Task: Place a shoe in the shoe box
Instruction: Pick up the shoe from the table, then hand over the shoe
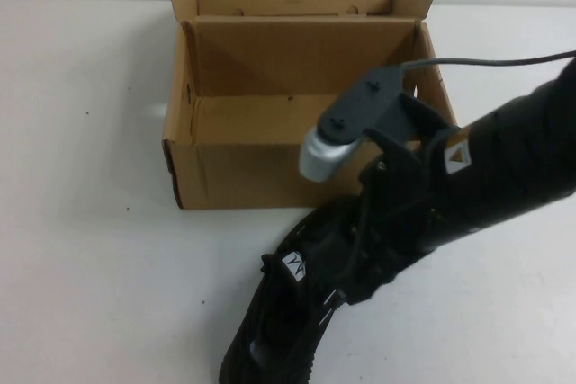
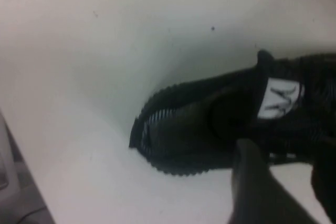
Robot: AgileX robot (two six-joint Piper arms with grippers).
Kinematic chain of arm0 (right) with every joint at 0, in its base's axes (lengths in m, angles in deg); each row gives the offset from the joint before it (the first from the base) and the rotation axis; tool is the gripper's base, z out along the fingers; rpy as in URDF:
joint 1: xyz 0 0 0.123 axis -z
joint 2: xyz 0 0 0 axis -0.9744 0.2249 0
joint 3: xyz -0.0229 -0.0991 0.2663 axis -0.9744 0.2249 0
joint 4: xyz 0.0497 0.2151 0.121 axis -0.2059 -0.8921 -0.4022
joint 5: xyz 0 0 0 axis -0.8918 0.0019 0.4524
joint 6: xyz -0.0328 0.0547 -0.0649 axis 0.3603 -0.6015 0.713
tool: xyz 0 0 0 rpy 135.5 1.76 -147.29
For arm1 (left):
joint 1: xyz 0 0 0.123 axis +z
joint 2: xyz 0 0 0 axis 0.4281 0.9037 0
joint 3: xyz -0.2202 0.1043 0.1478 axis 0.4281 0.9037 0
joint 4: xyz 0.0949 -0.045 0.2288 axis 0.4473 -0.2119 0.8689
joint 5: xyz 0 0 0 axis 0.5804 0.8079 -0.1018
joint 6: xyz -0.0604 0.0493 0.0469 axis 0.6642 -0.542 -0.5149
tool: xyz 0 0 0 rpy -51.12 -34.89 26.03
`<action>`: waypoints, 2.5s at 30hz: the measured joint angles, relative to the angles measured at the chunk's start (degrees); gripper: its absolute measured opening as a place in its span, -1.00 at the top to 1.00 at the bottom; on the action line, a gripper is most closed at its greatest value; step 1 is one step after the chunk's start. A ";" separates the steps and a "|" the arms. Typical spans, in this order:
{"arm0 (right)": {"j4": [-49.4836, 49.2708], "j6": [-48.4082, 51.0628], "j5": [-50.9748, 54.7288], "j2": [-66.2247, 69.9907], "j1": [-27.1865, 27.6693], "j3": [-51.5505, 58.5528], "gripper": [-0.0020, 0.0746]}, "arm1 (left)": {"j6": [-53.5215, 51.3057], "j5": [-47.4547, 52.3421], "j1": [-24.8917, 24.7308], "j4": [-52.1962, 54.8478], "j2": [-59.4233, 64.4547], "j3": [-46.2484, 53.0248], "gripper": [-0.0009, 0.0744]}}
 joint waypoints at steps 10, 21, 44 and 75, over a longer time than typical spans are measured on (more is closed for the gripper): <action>1.69 -2.87 -3.96 9.13 -1.92 -4.52 -0.20 | 0.23 3.54 0.00 -0.36 0.00 0.00 0.99; 8.14 -5.66 -6.19 18.14 -1.92 -4.52 -0.22 | 0.23 3.71 0.00 -0.38 0.00 0.00 0.99; 9.46 -7.21 6.22 19.34 -2.30 -16.32 0.89 | -15.50 4.83 -0.20 -16.90 0.00 -0.73 0.99; 12.76 -12.90 19.21 26.98 -1.85 -51.87 0.89 | -72.50 4.16 -0.45 -34.47 25.73 -17.64 -0.36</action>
